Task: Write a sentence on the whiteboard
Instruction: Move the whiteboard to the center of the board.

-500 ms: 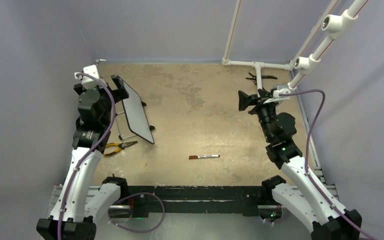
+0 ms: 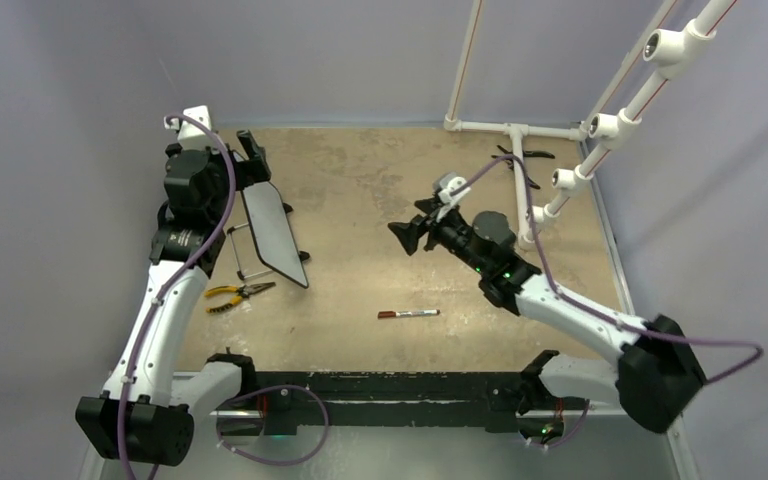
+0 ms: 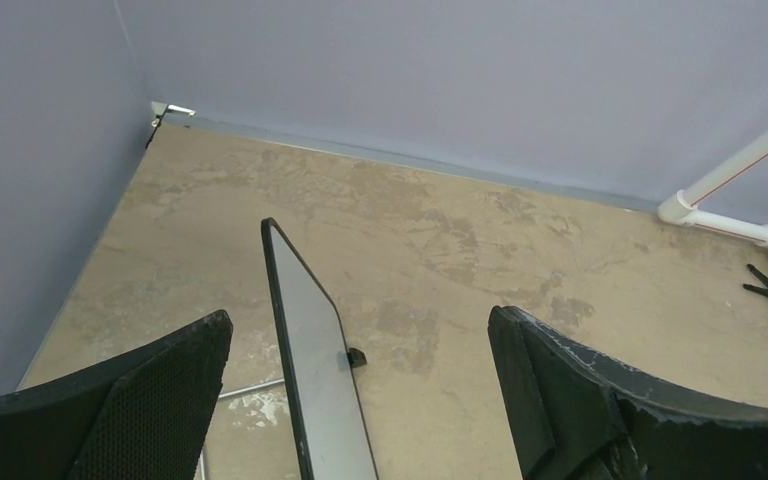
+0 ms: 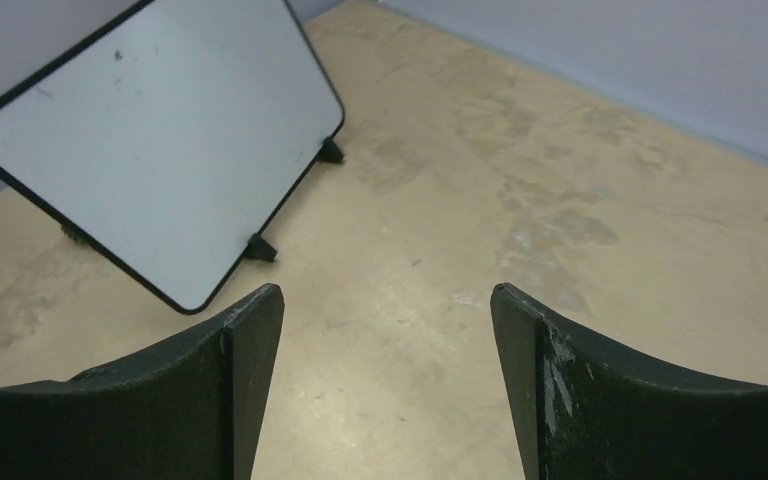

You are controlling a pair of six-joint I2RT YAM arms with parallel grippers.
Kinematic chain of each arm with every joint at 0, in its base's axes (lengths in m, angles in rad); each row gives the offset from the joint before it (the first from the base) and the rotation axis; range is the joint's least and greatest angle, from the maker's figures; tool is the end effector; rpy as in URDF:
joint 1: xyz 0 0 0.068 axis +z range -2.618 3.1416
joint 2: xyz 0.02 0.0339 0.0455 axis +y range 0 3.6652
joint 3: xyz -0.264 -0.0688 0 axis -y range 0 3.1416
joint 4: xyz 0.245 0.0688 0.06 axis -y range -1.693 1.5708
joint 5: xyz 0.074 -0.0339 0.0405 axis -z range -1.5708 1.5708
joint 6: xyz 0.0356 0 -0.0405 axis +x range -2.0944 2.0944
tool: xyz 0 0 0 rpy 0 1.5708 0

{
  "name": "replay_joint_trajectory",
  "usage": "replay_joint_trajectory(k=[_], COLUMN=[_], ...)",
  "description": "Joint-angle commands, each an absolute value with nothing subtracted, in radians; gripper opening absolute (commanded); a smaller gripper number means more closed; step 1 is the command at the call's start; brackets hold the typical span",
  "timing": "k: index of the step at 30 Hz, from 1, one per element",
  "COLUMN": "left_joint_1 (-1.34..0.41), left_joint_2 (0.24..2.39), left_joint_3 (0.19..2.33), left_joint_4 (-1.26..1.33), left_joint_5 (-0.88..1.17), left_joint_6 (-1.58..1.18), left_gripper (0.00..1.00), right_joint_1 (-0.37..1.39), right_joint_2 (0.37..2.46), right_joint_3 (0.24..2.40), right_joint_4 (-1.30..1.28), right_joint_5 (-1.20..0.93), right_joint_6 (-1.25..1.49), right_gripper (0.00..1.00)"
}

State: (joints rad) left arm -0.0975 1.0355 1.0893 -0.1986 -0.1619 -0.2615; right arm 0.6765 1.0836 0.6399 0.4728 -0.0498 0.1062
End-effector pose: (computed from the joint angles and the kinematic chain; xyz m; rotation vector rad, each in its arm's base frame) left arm 0.2342 -0.0171 0.3979 -0.2598 1.6956 -0.1276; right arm 0.1961 0.1597 0.2990 -0.4829 1.5033 0.6562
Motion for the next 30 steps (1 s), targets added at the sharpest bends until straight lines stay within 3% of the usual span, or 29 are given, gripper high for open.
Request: replay_joint_trajectory(k=[1, 7, 14, 25, 30], left_joint_1=[-0.083, -0.073, -0.069, -0.066, -0.066], left_joint_2=[0.997, 0.930, 0.892, 0.901, 0.894], left_joint_3=[1.036, 0.941, 0.899, 0.893, 0.892], left_joint_4=[-0.116, -0.072, -0.046, -0.044, -0.048], left_joint_5=[-0.169, -0.267, -0.323, -0.287, -0.295], left_joint_6=[-0.271, -0.236, -0.233, -0.242, -0.238], left_gripper=[0.99, 0.99, 0.99, 0.99, 0.99], right_joint_1=[0.686, 0.713, 0.747, 0.803, 0.812], right_joint_2=[1.297, 1.633, 1.884, 2.138, 2.226], right_joint_3=[0.744, 0.924, 1.044, 1.244, 1.338], right_joint_4=[0.669, 0.761, 0.886, 0.832, 0.773], right_joint_5=[-0.296, -0.519, -0.669, -0.697, -0.709], right_joint_6=[0.080, -0.023, -0.112, -0.240, -0.264], right_gripper=[0.78, 0.79, 0.78, 0.75, 0.65])
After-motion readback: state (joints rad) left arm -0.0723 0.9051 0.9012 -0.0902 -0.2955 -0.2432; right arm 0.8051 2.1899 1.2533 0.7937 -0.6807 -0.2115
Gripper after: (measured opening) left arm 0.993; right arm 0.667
